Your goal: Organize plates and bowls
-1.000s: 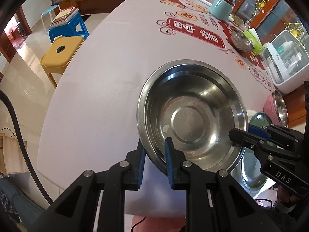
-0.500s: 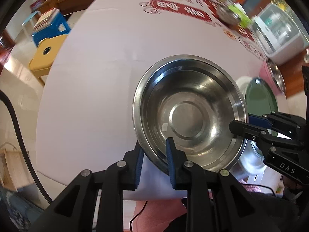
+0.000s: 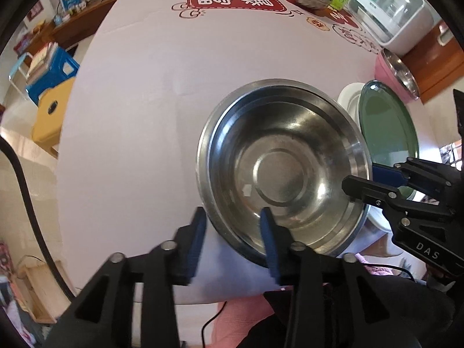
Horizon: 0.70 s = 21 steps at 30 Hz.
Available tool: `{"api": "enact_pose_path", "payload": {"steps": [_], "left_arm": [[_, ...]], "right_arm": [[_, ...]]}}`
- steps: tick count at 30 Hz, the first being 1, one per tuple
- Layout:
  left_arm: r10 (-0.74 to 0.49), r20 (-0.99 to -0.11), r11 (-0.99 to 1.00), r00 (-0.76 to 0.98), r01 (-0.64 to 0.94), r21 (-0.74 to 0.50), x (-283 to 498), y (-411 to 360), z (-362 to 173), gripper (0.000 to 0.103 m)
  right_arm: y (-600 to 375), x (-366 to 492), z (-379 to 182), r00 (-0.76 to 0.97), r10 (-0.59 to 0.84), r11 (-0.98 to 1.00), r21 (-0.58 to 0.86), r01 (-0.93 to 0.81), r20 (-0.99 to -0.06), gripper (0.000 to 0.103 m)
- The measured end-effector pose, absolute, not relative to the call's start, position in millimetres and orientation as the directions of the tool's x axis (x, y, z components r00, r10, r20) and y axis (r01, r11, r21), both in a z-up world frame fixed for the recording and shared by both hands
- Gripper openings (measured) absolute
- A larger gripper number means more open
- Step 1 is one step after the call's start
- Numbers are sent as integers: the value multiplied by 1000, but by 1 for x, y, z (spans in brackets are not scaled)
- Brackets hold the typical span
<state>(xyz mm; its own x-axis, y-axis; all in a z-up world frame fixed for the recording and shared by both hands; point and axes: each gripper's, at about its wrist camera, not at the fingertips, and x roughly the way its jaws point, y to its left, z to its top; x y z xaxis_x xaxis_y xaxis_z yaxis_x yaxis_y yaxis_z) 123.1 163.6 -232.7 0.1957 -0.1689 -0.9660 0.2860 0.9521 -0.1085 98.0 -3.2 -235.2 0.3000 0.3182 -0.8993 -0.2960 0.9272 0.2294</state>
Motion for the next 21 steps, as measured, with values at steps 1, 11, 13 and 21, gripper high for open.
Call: {"api": "enact_pose_path", "payload": {"steps": [1,11,13,21], "left_arm": [[-166,-966,951,199,293,-103,124,163,-231,48],[-164,-946,947,280,315,-71,135,164,-204,68],[-178,-936,947,304,312,-79,136,169,-198,69],[-244,-891,937,383,329,-115,147,161,-171,69]], "right_arm": [[-3,98,-235,307,317,928,227,-295,-898,25],[-9,90,-216,405,266,951,169,-259,-875,49],[-11,90,-213,420,251,956,155,-251,-872,50],[-27,88,-186,557,198,973,96,-209,-807,50]]}}
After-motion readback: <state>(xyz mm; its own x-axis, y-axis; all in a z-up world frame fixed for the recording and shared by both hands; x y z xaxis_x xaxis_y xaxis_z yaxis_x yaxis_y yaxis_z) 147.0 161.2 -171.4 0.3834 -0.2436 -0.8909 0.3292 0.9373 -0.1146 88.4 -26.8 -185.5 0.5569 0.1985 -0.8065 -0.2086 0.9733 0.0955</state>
